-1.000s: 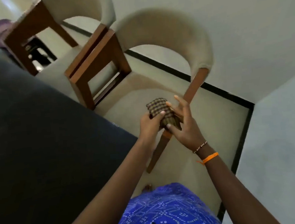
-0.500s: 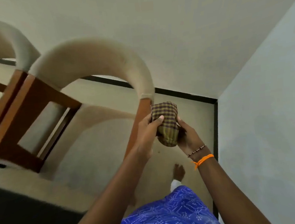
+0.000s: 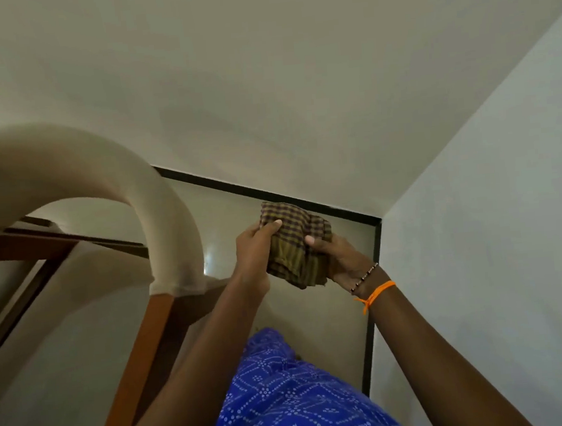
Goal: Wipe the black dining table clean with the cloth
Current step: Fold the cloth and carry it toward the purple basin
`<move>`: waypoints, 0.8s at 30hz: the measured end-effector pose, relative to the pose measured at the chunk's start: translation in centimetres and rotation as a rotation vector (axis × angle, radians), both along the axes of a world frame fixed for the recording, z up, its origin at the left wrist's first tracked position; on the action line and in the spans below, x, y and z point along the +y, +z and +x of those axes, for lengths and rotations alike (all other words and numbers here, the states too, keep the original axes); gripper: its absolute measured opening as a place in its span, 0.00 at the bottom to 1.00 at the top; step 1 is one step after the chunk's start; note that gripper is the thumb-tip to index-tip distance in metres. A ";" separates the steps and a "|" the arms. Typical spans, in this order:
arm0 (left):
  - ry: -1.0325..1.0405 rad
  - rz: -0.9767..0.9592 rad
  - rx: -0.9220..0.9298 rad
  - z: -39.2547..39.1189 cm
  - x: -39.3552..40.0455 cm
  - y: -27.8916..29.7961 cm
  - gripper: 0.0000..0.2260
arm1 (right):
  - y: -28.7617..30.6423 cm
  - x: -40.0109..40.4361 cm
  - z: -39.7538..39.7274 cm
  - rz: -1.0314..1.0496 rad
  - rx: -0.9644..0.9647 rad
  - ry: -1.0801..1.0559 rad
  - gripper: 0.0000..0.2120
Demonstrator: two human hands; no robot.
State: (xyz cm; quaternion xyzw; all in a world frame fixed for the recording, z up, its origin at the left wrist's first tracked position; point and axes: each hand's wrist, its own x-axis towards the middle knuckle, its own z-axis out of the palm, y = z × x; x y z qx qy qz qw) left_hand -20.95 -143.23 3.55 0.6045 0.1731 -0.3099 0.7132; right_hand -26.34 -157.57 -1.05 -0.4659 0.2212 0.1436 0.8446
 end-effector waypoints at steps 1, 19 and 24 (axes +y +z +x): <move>0.020 -0.002 0.005 0.9 -0.6 -0.2 0.05 | -0.3 -0.7 1.2 -0.030 0.000 0.025 0.30; 0.529 0.054 0.014 25.9 -5.6 -1.5 0.04 | 1.4 -6.1 32.0 0.128 0.122 0.197 0.13; 0.676 0.013 0.041 30.7 -3.0 -1.6 0.03 | 0.8 -3.1 39.0 0.197 0.124 0.354 0.13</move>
